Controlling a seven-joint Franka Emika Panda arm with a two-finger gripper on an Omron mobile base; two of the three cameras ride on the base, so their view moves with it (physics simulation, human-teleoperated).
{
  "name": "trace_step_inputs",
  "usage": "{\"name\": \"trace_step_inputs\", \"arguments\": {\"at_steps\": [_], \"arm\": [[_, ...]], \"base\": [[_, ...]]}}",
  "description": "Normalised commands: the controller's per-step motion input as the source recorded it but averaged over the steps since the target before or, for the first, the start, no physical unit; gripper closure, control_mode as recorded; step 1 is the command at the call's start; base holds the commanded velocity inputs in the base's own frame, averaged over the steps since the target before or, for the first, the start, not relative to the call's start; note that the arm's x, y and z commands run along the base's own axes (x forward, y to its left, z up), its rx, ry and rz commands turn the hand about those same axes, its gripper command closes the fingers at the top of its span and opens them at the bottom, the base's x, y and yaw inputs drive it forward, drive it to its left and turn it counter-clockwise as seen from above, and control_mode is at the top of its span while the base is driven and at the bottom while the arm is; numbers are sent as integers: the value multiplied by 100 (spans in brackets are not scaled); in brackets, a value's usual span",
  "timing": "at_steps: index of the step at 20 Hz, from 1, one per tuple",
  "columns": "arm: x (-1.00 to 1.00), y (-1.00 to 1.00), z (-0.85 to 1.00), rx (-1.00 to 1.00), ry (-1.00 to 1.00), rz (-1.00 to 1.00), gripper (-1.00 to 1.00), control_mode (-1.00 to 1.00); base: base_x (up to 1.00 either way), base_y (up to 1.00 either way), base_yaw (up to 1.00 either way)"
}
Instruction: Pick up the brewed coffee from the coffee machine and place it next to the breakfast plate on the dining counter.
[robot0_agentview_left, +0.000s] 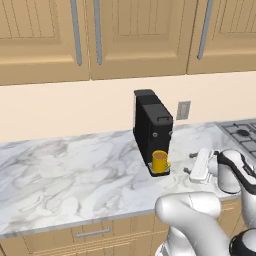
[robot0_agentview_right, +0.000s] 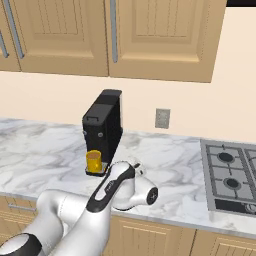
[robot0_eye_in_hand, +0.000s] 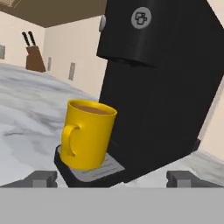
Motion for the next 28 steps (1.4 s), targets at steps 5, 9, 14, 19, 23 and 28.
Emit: {"name": "trace_step_inputs", "arguments": {"at_steps": [5, 9, 14, 19, 23, 28], "arm": [[0, 46, 0, 0, 1, 14, -100, -100], [-36, 35, -1, 0, 0, 7, -100, -100], [-1, 72, 0, -1, 1, 0, -100, -100], [2, 43, 0, 0, 3, 0, -100, -100], [25, 9, -5, 0, 6, 0, -100, -100], [22, 1, -24, 0, 8, 0, -100, -100]], "base": [[0, 0, 0], [0, 0, 0], [0, 0, 0], [0, 0, 0], [0, 0, 0], [0, 0, 0]]}}
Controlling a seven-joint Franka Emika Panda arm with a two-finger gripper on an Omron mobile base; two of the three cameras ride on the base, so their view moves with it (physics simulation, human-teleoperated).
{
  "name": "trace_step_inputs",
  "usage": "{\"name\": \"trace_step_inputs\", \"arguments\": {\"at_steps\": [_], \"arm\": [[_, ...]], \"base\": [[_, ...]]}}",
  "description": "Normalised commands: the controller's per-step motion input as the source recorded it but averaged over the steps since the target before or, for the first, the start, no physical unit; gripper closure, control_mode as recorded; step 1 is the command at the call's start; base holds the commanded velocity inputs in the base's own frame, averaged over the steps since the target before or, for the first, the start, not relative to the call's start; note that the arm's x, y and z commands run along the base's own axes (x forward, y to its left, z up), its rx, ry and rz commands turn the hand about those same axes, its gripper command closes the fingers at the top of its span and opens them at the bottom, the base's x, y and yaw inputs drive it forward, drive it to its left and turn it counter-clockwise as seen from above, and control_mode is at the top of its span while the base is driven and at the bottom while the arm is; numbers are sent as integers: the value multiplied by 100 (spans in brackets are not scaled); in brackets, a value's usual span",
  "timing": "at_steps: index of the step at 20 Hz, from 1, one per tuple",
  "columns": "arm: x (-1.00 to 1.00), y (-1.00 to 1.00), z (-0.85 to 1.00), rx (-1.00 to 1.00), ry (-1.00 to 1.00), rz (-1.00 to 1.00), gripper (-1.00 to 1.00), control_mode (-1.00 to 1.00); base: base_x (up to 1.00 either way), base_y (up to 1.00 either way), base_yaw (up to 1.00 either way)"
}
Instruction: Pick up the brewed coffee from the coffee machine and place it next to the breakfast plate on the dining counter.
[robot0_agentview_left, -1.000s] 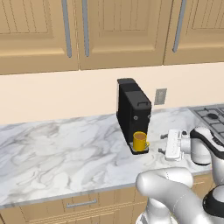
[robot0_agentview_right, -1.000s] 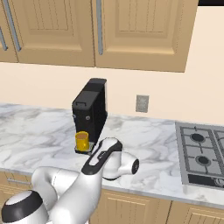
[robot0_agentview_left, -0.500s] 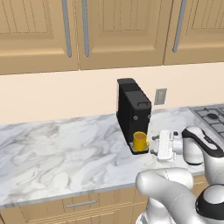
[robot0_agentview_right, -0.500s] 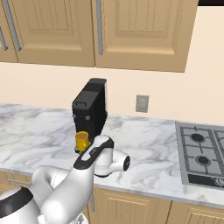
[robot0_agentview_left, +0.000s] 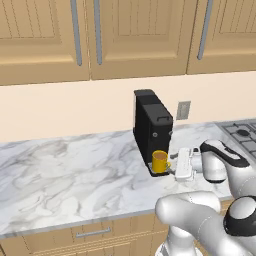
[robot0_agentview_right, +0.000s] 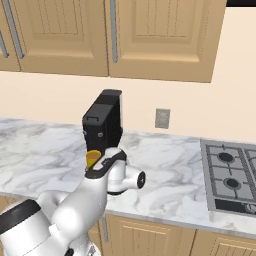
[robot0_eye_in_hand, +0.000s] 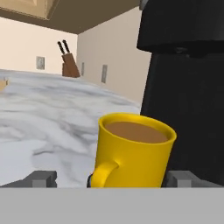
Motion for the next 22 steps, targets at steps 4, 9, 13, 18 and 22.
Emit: {"name": "trace_step_inputs", "arguments": {"at_steps": [4, 9, 13, 18, 22], "arm": [[7, 0, -21, 0, 4, 0, -100, -100], [0, 16, 0, 0, 0, -1, -100, -100], [0, 18, 0, 0, 3, -4, -100, -100], [0, 21, 0, 0, 7, -5, 100, -100], [0, 17, 0, 0, 6, -7, 100, -100]], "base": [[0, 0, 0], [0, 0, 0], [0, 0, 0], [0, 0, 0], [0, 0, 0]]}}
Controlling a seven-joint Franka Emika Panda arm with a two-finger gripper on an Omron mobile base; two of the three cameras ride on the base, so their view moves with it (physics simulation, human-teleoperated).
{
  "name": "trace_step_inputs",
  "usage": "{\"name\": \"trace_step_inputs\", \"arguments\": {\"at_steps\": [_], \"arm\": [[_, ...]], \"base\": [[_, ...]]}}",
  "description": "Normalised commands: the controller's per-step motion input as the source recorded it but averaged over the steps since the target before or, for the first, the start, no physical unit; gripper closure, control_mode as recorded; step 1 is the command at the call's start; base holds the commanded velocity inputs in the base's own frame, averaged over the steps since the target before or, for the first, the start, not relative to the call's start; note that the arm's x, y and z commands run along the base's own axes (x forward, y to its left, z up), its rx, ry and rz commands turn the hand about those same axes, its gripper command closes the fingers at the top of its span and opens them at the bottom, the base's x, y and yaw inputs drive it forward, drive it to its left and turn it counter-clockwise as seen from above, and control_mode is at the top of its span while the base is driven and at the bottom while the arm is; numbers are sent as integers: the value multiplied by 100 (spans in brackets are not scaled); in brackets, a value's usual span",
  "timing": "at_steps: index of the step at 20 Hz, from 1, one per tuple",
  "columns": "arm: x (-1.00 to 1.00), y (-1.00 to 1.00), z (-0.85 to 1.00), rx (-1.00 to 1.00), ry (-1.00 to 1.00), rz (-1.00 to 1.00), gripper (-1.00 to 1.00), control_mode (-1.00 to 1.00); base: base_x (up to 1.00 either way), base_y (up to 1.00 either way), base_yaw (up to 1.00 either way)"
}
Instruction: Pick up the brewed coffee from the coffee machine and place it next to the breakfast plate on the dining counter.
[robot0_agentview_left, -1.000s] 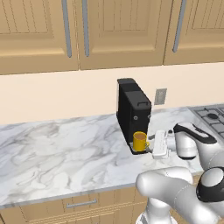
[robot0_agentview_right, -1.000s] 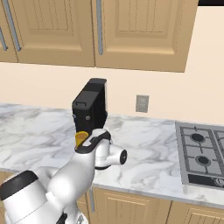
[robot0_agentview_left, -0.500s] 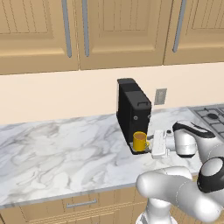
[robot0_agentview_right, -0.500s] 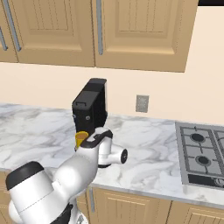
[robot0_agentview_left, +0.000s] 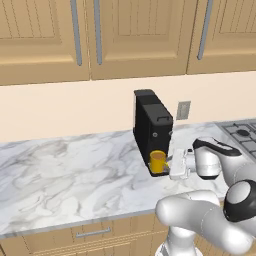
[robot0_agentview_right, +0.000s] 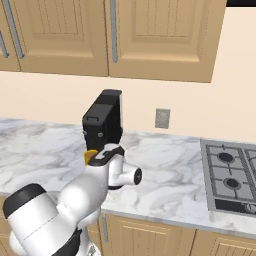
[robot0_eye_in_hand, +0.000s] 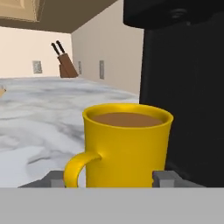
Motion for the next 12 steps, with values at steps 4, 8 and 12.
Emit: {"name": "trace_step_inputs", "arguments": {"at_steps": [4, 8, 12], "arm": [[0, 1, 1, 1, 2, -4, 100, -100], [0, -1, 0, 2, 0, 0, 100, -100], [-18, -2, 0, 0, 0, -1, 100, -100]], "base": [[0, 0, 0], [0, 0, 0], [0, 0, 0]]}}
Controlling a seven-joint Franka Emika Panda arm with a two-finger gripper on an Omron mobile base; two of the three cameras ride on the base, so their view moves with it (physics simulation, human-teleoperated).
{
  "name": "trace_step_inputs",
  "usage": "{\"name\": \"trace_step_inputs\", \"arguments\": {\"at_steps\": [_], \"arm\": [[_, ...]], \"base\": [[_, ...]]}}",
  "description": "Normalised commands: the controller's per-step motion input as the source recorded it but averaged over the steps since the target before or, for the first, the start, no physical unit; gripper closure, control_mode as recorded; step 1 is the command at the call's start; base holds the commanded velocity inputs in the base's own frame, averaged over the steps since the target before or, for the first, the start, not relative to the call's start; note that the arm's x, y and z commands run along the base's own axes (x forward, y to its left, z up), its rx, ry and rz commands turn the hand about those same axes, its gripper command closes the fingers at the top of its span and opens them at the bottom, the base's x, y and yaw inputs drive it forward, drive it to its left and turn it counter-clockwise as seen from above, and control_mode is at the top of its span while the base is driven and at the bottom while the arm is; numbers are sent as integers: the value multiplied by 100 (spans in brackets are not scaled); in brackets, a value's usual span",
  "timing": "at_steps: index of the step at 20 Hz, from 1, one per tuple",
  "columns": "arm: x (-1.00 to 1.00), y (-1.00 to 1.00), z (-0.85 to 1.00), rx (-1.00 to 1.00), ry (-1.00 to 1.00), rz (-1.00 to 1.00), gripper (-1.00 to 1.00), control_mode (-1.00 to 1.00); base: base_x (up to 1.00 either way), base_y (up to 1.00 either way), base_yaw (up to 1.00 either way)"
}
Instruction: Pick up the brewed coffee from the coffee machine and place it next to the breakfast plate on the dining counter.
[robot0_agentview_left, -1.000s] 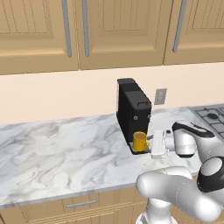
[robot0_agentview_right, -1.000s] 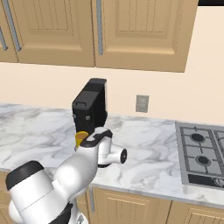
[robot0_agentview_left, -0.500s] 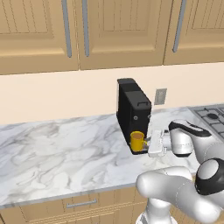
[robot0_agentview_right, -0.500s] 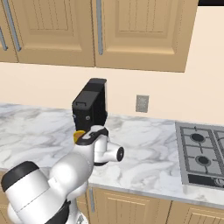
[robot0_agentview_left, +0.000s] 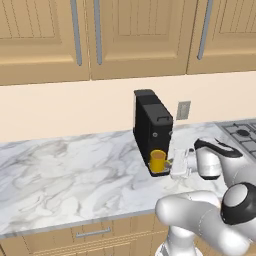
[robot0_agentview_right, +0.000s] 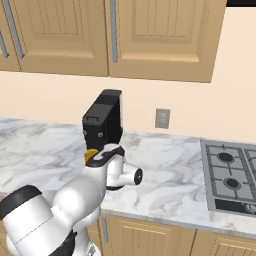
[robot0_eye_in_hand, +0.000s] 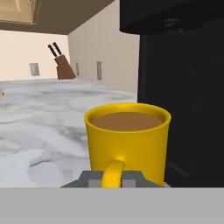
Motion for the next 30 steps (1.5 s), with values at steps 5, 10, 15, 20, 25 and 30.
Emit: {"name": "trace_step_inputs", "arguments": {"at_steps": [5, 10, 15, 20, 25, 30], "arm": [[-76, -31, 20, 7, -5, -1, 100, -100], [-84, -29, 92, 3, 0, -2, 100, -100], [-89, -6, 95, 1, 1, 0, 100, -100], [-81, 1, 94, 0, 2, 0, 100, -100], [-51, 24, 89, 0, 0, 0, 100, -100], [-2, 17, 63, -3, 5, 0, 100, -100]], "base": [[0, 0, 0], [0, 0, 0], [0, 0, 0], [0, 0, 0], [0, 0, 0], [0, 0, 0]]}}
